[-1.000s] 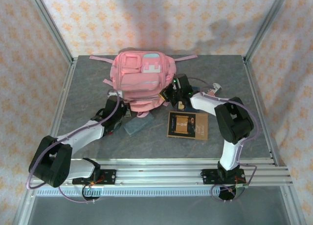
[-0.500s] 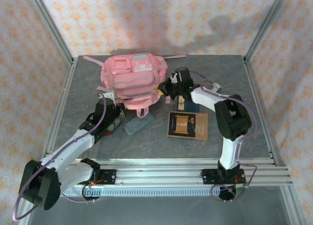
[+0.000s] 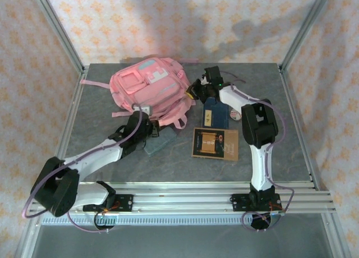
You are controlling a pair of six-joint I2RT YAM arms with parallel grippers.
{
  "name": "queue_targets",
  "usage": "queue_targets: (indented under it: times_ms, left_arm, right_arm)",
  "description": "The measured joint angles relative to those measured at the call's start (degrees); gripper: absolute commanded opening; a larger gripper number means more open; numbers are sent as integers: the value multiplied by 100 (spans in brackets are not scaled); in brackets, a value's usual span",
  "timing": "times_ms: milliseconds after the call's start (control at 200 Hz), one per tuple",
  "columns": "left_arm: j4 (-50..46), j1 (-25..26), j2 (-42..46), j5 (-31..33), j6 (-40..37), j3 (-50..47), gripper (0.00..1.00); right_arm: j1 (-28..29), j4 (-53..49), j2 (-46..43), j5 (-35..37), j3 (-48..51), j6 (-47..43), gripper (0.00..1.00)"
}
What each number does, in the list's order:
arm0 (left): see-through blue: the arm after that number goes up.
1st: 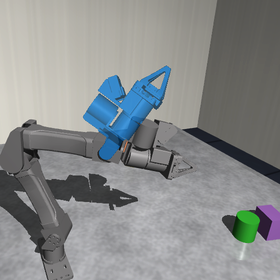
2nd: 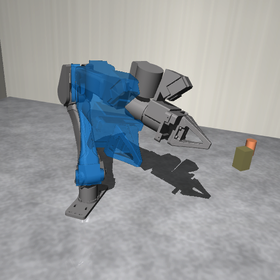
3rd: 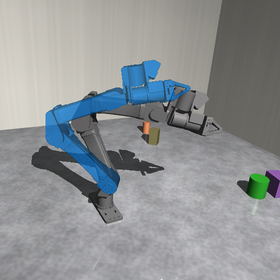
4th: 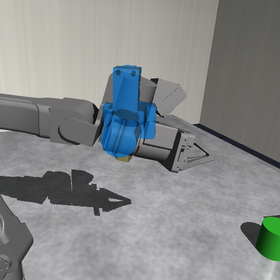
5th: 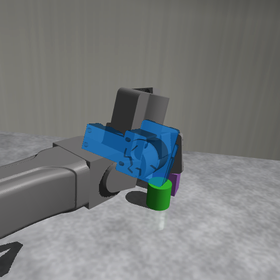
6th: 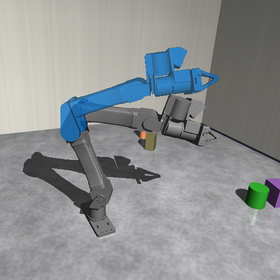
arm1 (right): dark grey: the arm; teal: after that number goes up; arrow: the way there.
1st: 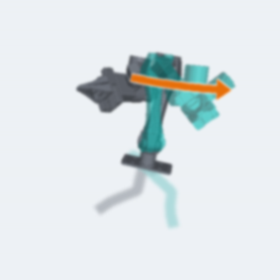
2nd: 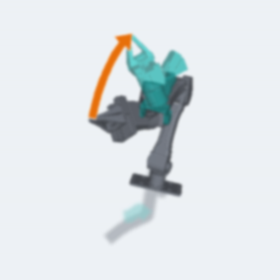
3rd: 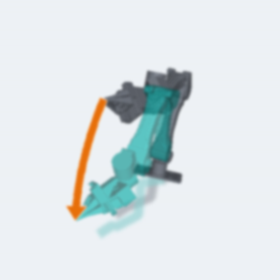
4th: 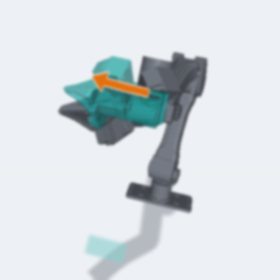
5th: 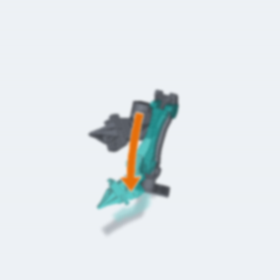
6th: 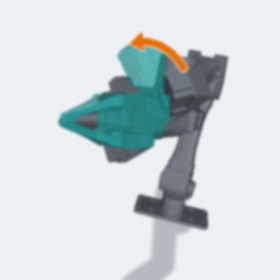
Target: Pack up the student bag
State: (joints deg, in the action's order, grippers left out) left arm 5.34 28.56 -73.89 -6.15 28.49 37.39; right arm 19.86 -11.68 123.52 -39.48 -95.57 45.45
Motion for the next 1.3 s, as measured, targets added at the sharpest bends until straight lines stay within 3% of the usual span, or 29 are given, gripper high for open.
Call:
queue_targets:
  times_ms: [145, 290, 581, 846, 991, 1161, 1301]
  left_arm:
    - [184, 72, -520, -13, -2, 415, 0]
    - [269, 146, -780, -103, -2, 490, 0]
    - [308, 249, -887, -155, -4, 531, 0]
    - [310, 337, -887, -199, -9, 586, 0]
    - [306, 391, -894, -188, -24, 586, 0]
    - [271, 398, -942, -20, -26, 586, 0]
    - [249, 398, -951, 122, -48, 562, 0]
  right_arm:
    - [-131, -420, 4, 855, -444, -157, 48]
    - [-234, -498, -754, 1316, 455, -225, 49]
    - [361, 20, -2524, 1078, 2588, 83, 54]
    - [1104, 581, -2201, 778, 2669, 629, 54]
    - [1276, 710, -1482, 717, 2028, 798, 42]
    - [1298, 723, -997, 601, 1759, 1008, 0]
    - [1296, 752, -942, 562, 1759, 1137, 0]
